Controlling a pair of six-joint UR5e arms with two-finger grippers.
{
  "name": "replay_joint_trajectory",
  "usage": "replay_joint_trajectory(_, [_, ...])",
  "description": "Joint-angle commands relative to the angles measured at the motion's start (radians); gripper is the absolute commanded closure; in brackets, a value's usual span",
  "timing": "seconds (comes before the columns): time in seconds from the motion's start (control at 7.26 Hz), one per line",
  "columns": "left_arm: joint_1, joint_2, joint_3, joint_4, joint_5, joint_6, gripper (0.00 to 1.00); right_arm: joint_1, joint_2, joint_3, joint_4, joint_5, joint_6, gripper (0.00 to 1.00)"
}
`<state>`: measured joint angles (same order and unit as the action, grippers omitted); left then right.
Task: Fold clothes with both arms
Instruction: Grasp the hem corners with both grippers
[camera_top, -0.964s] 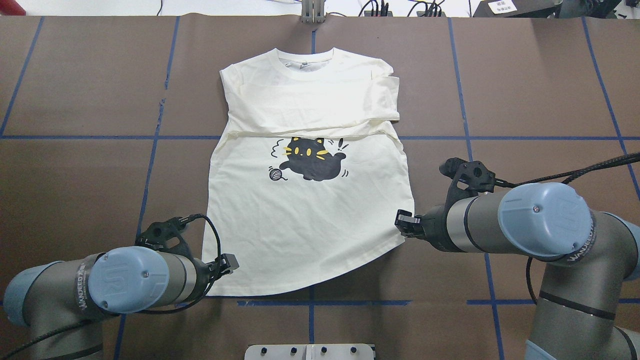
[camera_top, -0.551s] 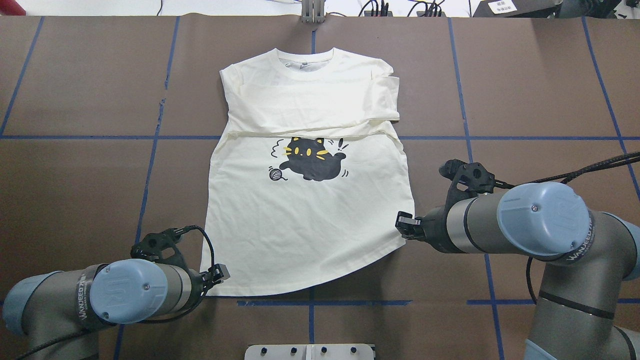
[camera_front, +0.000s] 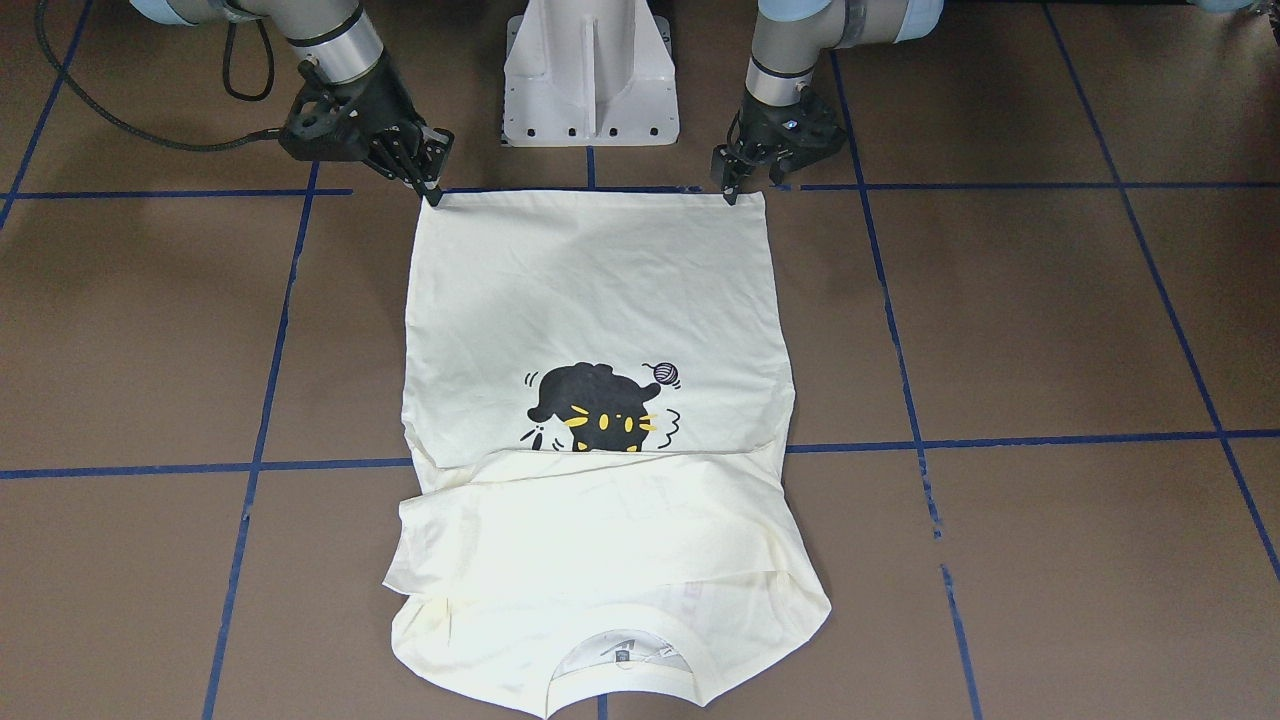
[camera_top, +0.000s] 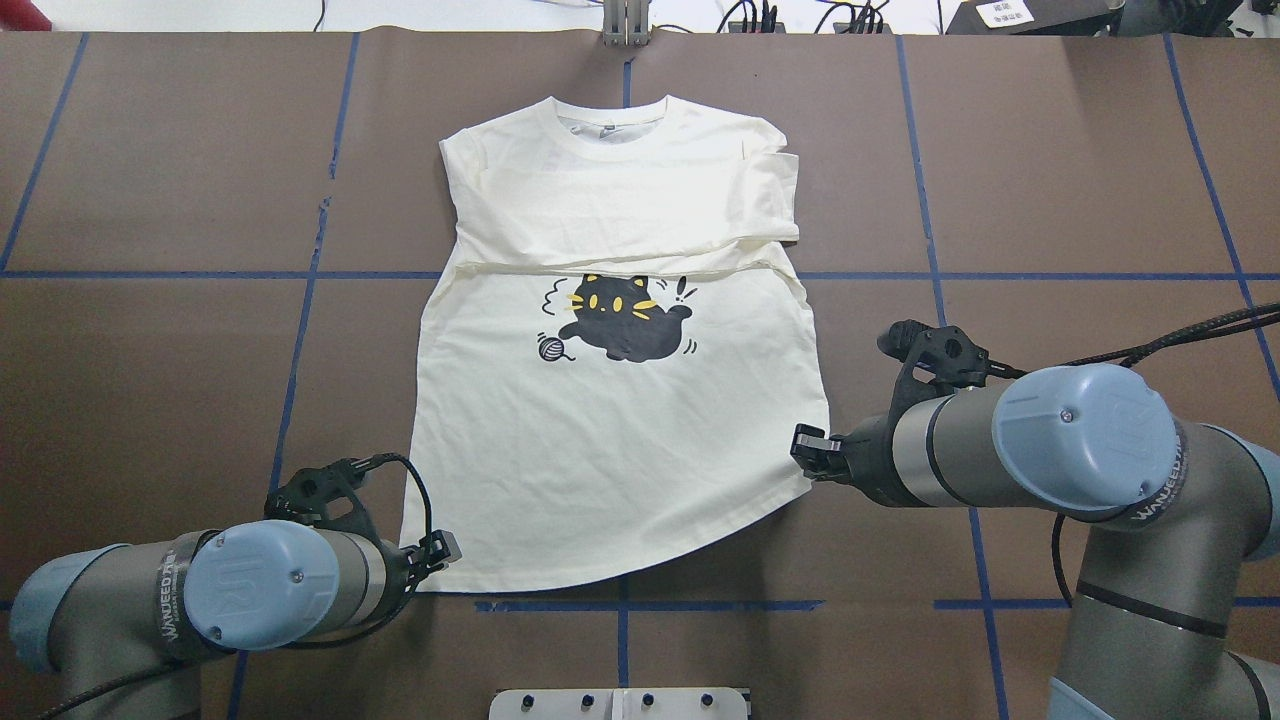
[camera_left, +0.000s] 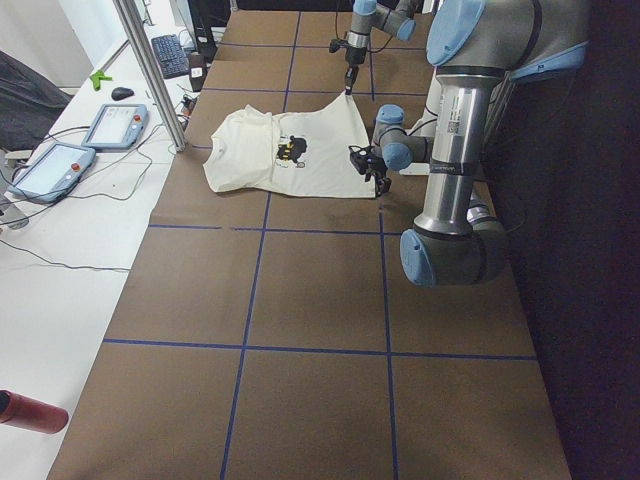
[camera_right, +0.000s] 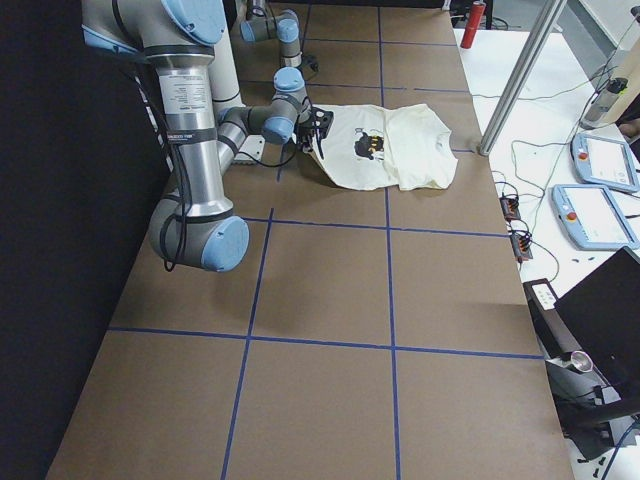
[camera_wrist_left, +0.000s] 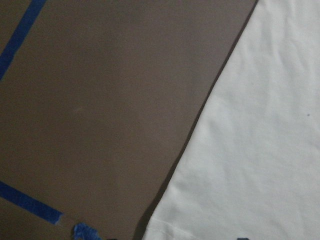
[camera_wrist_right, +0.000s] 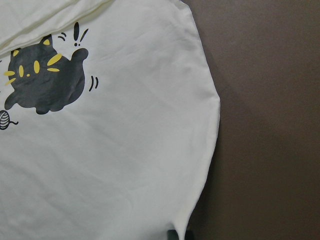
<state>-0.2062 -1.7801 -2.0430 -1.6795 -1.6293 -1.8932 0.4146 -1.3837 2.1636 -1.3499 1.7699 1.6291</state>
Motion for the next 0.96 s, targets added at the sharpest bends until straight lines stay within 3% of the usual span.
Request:
replay_joint_trajectory(0.0, [-0.004, -0.001, 0.023, 0.001, 0.0, 0.002, 0.17, 0.0, 0.0, -0.001, 0.0, 0.0, 0.0, 1.0])
replay_joint_trajectory(0.83, [-0.013, -0.001, 0.032, 0.001, 0.002, 0.003, 0.29, 0.001, -0.003, -0.001, 0.0, 0.0, 0.0, 1.0])
